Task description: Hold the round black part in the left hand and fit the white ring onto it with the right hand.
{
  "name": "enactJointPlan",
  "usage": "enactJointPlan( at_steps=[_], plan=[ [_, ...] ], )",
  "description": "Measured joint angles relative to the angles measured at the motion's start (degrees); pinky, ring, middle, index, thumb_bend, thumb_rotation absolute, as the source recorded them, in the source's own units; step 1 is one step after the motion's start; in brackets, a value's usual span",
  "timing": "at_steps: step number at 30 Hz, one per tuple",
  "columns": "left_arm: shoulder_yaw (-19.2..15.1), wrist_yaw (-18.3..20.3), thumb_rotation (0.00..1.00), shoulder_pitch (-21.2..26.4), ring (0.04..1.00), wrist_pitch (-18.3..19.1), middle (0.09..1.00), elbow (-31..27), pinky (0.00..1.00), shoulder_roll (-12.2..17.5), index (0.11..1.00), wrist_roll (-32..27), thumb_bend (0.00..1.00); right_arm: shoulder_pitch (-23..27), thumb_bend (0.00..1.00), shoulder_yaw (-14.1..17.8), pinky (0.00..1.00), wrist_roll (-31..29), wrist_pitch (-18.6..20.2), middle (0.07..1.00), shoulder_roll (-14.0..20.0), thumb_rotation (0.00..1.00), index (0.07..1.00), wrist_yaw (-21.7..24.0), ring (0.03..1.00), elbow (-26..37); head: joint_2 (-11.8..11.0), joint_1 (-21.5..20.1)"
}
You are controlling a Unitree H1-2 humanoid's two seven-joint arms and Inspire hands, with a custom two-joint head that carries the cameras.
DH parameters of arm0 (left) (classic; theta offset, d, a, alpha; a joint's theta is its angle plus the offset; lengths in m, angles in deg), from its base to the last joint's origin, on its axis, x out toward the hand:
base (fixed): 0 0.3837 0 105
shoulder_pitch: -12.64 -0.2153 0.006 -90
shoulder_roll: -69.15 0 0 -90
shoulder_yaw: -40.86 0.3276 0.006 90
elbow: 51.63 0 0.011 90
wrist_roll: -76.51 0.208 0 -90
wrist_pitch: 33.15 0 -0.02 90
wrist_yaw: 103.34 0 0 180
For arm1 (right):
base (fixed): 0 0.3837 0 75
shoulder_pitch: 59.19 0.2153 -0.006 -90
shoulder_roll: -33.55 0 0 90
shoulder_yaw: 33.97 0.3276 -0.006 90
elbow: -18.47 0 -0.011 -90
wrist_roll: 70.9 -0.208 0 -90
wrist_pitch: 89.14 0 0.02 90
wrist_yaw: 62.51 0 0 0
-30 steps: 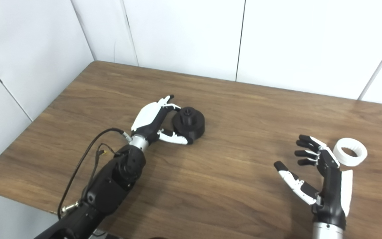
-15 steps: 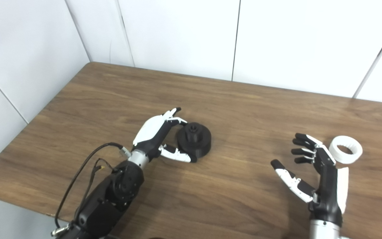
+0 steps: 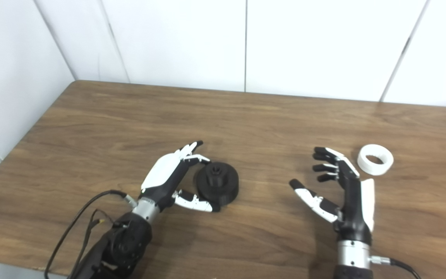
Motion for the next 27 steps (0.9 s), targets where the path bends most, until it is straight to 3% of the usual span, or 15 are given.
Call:
enactJointPlan(
  at_steps=[15,27],
  plan=[
    [2.05,2.55,0.35,-4.64,1.000,-2.61,1.000,-4.10,1.00,-0.77,0.639,0.41,1.00,0.06,0.71,-1.42,0.51,0.66,1.90,0.688,-0.78,0.21,0.711,-0.55,0.610,0.31,0.88,-2.73],
    [2.81,6.22,0.33,-5.06,1.000,-2.84,1.000,-6.09,1.00,-1.62,0.638,1.99,1.00,0.18,0.71,-1.74,0.50,1.10,2.15,0.683,-1.44,0.19,0.708,-1.22,0.604,0.31,0.97,-2.64]
  ],
)
